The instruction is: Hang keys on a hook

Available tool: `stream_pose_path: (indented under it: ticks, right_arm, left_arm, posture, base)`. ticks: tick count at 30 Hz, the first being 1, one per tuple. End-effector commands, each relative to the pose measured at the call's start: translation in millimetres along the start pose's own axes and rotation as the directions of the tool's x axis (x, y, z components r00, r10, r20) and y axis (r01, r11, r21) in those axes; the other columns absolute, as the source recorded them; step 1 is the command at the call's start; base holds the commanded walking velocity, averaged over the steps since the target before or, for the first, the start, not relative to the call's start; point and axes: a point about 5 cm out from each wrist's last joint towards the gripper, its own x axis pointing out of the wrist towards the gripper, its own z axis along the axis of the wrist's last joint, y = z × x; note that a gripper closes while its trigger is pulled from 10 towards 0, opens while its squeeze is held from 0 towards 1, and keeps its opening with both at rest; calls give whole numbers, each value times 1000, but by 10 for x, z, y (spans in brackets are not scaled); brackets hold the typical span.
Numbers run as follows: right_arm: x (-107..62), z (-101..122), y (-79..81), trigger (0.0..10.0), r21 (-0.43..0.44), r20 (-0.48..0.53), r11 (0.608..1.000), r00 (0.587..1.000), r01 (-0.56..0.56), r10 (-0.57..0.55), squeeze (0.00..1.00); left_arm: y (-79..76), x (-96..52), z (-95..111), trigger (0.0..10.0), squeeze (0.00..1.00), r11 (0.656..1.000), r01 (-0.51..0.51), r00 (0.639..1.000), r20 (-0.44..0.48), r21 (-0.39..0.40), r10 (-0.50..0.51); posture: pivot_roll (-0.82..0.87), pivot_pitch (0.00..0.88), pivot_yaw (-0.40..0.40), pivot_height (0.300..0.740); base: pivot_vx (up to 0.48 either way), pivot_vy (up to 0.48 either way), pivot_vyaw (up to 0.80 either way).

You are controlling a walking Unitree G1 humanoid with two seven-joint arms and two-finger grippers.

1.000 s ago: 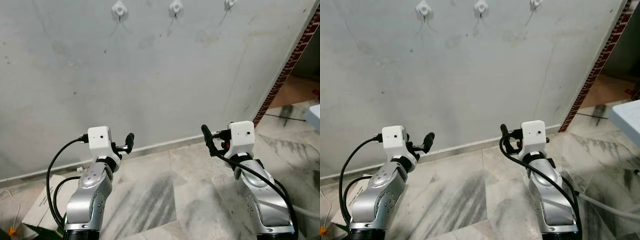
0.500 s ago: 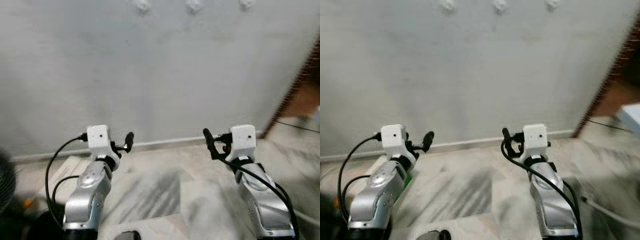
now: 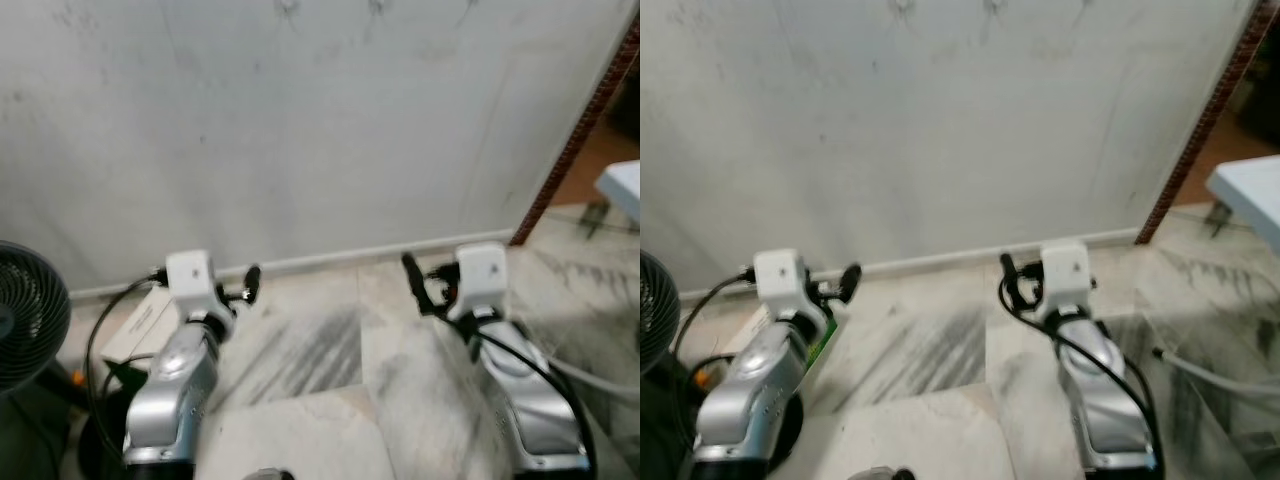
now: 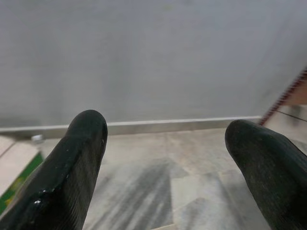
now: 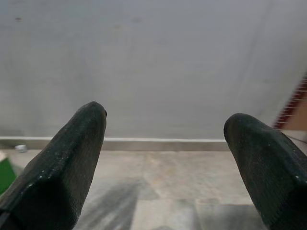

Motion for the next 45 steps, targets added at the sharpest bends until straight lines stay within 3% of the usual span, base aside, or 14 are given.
stream_pose_path:
  ticks: [1,6,15,17,22,32,36,45]
  right_arm:
    - [13,47,51,10000,6,16,1000,1000,-10,10,0]
    - [31,102,65,10000,3,30,1000,999,-12,12,0]
    - [18,52,75,10000,-2,2,1000,1000,-2,2,0]
    - [20,49,76,10000,-9,-3,1000,1000,-1,1,0]
    - [38,55,73,10000,-9,-3,1000,1000,4,-4,0]
    - [58,45,103,10000,3,-5,1000,1000,17,-17,0]
    - [58,39,98,10000,4,-7,1000,1000,23,-23,0]
    - [61,42,91,10000,2,-6,999,999,33,-33,0]
  left_arm:
    - [87,-7,23,10000,0,999,-23,1000,5,23,23]
    - [94,1,19,10000,0,999,-26,1000,8,32,26]
    - [70,21,45,10000,0,1000,-19,999,26,23,18]
    - [65,45,76,10000,0,998,-26,998,50,63,23]
    - [53,79,96,10000,0,999,-10,998,57,51,7]
    - [59,108,110,10000,0,993,32,998,42,117,-37]
    - [57,108,106,10000,0,995,69,997,28,70,-71]
    - [1,94,96,10000,0,992,113,993,26,57,-115]
  posture:
    - [-5,39,41,740]
    - [-8,39,42,740]
    - [-14,44,39,740]
    - [-14,44,39,740]
    - [-22,40,40,740]
    - [-14,41,50,740]
    - [-14,43,53,740]
    - [-15,45,53,740]
  base:
    - [0,0,0]
    - [0,0,0]
    - [0,0,-675]
    - [0,0,-784]
    - [0,0,-781]
    - [0,0,-781]
    - [0,0,-781]
    - [111,0,-781]
